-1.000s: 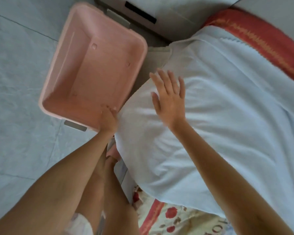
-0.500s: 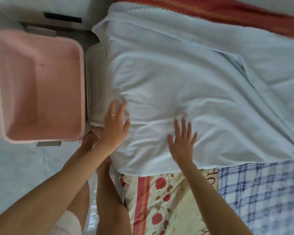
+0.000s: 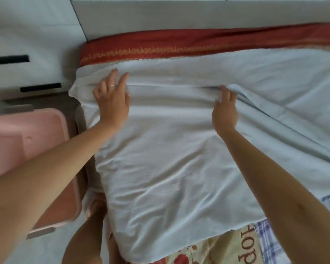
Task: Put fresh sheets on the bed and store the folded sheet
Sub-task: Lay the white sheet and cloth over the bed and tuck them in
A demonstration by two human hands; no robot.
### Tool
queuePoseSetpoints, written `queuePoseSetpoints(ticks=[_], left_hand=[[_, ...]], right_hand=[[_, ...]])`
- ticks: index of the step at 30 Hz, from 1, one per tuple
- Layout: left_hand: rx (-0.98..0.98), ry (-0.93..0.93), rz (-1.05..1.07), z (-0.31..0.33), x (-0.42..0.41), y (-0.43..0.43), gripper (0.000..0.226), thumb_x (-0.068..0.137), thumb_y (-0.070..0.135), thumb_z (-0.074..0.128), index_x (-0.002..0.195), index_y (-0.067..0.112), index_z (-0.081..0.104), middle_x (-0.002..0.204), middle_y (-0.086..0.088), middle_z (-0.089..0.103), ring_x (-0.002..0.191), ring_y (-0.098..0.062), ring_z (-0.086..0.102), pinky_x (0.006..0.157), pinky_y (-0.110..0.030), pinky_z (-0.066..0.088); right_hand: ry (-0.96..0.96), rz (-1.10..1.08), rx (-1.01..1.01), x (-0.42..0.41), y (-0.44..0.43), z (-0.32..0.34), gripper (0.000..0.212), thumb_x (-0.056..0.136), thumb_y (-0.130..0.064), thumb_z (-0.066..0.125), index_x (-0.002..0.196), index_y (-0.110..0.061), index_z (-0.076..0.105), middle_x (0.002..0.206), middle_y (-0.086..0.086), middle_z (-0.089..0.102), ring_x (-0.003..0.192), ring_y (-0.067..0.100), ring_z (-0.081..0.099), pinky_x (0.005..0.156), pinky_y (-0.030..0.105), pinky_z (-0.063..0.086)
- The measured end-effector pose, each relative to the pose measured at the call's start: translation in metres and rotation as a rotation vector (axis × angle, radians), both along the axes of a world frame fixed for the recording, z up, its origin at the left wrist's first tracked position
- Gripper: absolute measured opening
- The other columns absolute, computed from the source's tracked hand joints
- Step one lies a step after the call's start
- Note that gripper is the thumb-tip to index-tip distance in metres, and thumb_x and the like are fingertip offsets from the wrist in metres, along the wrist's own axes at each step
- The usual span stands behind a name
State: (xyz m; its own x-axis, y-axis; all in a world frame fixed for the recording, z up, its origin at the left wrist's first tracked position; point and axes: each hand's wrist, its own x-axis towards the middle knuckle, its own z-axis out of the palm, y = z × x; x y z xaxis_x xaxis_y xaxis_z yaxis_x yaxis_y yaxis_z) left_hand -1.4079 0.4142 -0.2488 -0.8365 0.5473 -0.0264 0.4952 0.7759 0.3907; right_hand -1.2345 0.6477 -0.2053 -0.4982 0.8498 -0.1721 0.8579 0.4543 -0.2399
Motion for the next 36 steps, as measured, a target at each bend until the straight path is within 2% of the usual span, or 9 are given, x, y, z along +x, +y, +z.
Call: queuePoseSetpoints(ticks=[3,6,12,15,20,25,30,34,36], left_hand=[[0.018,0.072,-0.041,-0.008,-0.028,0.01,0.037,0.088,0.008,0.052,0.124,0.017,0.055,0.132,-0.01,0.05,0.122,-0.033,0.041,0.093,-0.045,0.026],[0.05,0.169,-0.092,-0.014,-0.047,0.015,0.03,0.082,0.003,0.057,0.11,0.015,0.06,0.11,-0.01,0.062,0.101,-0.035,0.052,0.083,-0.042,0.032],[0.225,0.127,-0.113,-0.023,-0.08,0.019,0.022,0.09,0.026,0.055,0.088,0.006,0.063,0.081,-0.016,0.065,0.074,-0.036,0.058,0.061,-0.04,0.042],[0.222,0.137,-0.097,-0.027,-0.091,0.022,0.031,0.091,0.036,0.054,0.083,0.008,0.062,0.077,-0.015,0.065,0.071,-0.035,0.059,0.056,-0.037,0.038],[0.14,0.239,-0.118,-0.033,-0.094,0.02,0.028,0.094,0.028,0.046,0.082,0.007,0.061,0.077,-0.015,0.061,0.073,-0.036,0.057,0.051,-0.037,0.034],[0.049,0.37,-0.142,-0.04,-0.101,0.024,0.02,0.091,0.019,0.05,0.079,0.006,0.06,0.079,-0.016,0.055,0.075,-0.036,0.049,0.059,-0.04,0.03],[-0.019,0.424,-0.137,-0.049,-0.102,0.025,0.015,0.089,0.018,0.05,0.08,0.009,0.057,0.081,-0.014,0.056,0.073,-0.034,0.05,0.061,-0.038,0.028],[-0.044,0.386,-0.236,-0.045,-0.11,0.026,0.013,0.088,0.016,0.049,0.08,0.009,0.056,0.082,-0.013,0.058,0.069,-0.034,0.054,0.057,-0.037,0.03],[-0.01,0.342,-0.301,-0.038,-0.118,0.022,0.021,0.095,0.024,0.046,0.084,0.008,0.056,0.08,-0.013,0.059,0.068,-0.034,0.056,0.056,-0.038,0.034]], right_hand=[[-0.018,-0.026,-0.002,-0.022,0.033,-0.005,0.061,0.09,0.008,0.032,0.139,-0.028,0.037,0.143,-0.002,0.032,0.087,0.018,0.048,0.065,0.029,0.035],[0.002,-0.006,0.041,-0.036,0.054,-0.011,0.043,0.095,-0.004,0.037,0.132,-0.023,0.046,0.134,0.002,0.042,0.09,0.024,0.053,0.067,0.032,0.037],[0.216,-0.111,-0.042,-0.071,0.089,-0.02,0.025,0.097,-0.019,0.046,0.106,0.0,0.058,0.11,0.004,0.037,0.094,0.023,0.047,0.082,0.024,0.037],[0.102,-0.108,-0.022,-0.095,0.112,-0.018,0.03,0.098,-0.022,0.044,0.113,-0.003,0.06,0.128,0.012,0.041,0.117,0.031,0.039,0.096,0.029,0.029],[-0.135,-0.04,-0.015,-0.116,0.12,-0.026,0.033,0.1,-0.022,0.038,0.123,-0.009,0.058,0.135,0.014,0.042,0.122,0.035,0.041,0.103,0.036,0.028],[-0.036,-0.068,-0.002,-0.126,0.126,-0.04,0.03,0.098,-0.024,0.039,0.111,-0.01,0.062,0.122,0.016,0.057,0.113,0.033,0.052,0.097,0.035,0.033],[-0.144,0.001,0.077,-0.128,0.124,-0.048,0.032,0.098,-0.021,0.04,0.115,-0.006,0.062,0.121,0.021,0.059,0.116,0.037,0.049,0.098,0.037,0.034],[-0.064,-0.26,0.126,-0.136,0.091,-0.048,0.032,0.093,-0.018,0.049,0.125,-0.018,0.051,0.133,0.008,0.049,0.129,0.027,0.039,0.117,0.039,0.011],[0.086,-0.171,0.183,-0.134,0.052,-0.043,0.043,0.089,-0.019,0.056,0.13,-0.021,0.044,0.141,0.004,0.039,0.137,0.022,0.03,0.118,0.041,0.001]])
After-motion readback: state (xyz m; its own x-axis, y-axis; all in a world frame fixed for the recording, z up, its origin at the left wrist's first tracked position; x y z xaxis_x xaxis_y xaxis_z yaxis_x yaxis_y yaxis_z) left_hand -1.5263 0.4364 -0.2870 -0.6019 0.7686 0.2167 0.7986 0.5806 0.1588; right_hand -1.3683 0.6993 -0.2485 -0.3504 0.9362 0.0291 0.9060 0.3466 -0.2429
